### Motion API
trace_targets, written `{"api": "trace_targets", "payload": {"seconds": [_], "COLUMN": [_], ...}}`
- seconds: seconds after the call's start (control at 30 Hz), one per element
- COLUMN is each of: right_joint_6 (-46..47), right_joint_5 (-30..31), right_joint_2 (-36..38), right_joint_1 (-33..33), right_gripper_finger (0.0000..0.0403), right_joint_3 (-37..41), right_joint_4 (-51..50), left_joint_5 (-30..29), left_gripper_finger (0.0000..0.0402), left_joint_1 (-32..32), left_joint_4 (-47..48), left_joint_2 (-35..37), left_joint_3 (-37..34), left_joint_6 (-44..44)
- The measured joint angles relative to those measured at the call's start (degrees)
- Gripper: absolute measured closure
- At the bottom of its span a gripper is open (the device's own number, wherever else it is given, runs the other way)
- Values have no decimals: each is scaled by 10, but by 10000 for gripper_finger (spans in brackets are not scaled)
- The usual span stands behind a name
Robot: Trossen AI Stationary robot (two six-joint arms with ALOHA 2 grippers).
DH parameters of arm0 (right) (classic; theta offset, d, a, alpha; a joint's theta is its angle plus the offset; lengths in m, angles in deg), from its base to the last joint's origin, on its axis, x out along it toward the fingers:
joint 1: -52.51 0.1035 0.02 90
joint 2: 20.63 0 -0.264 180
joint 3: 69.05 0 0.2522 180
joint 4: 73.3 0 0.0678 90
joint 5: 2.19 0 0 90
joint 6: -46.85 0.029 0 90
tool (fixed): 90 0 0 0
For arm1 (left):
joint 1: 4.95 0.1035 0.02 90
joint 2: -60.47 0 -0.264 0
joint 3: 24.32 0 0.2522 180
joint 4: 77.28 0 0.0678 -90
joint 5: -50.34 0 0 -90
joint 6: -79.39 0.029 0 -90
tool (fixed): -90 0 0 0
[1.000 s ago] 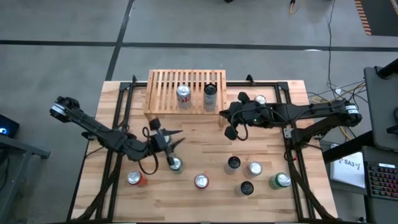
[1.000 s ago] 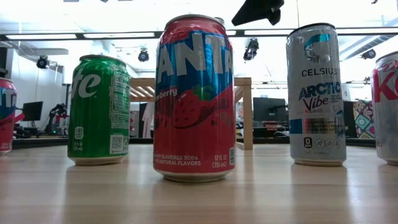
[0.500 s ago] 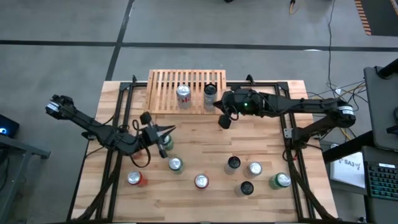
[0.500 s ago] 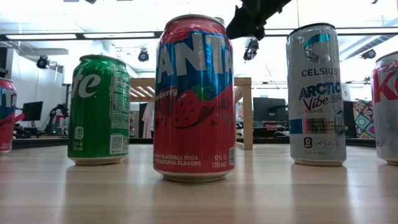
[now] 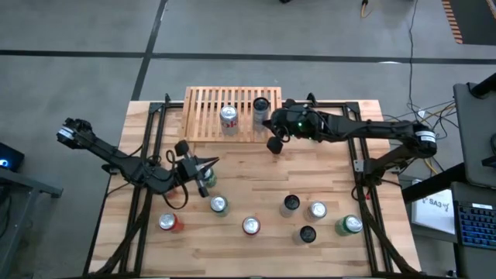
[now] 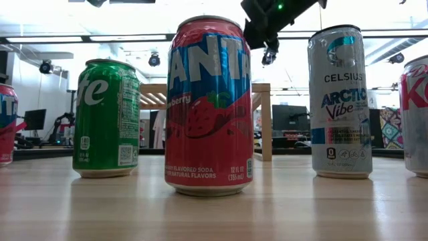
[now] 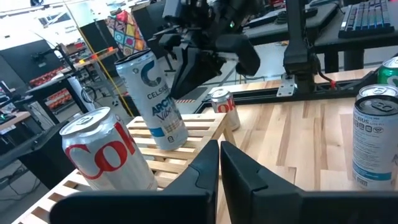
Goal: Place canned beverage on shelf
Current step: Put the top blue soda can on the shelf
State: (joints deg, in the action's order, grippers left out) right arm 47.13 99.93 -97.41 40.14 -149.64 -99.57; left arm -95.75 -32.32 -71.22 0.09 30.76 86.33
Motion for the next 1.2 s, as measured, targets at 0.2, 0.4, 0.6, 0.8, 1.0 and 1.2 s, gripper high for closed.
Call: {"api": "trace_targets", "payload": {"seconds": [0.2,0.4,0.6,0.8,1.0,1.2], "right_joint_6": [-17,-29,-34,-40,-43,-49], "right_joint_5": [28,30,31,31,30,29], "right_joint_2": [-3,-3,-3,-3,-3,-3], "right_joint_1": [0,-1,-2,-2,-2,-4], "right_gripper_finger": [394,394,394,394,394,394], "right_joint_3": [0,0,0,0,0,0], "right_joint_4": [9,9,11,10,11,15], "left_joint_5": [0,-1,-1,-1,-1,-1], "left_gripper_finger": [401,401,401,402,402,401], "left_joint_1": [0,0,1,1,1,1], "left_joint_4": [0,-2,-4,-4,-4,-4], "left_joint_2": [0,-2,-11,-16,-26,-33], "left_joint_3": [0,0,-1,-1,-1,-1], "left_joint_6": [-2,-32,-51,-90,-111,-111]}}
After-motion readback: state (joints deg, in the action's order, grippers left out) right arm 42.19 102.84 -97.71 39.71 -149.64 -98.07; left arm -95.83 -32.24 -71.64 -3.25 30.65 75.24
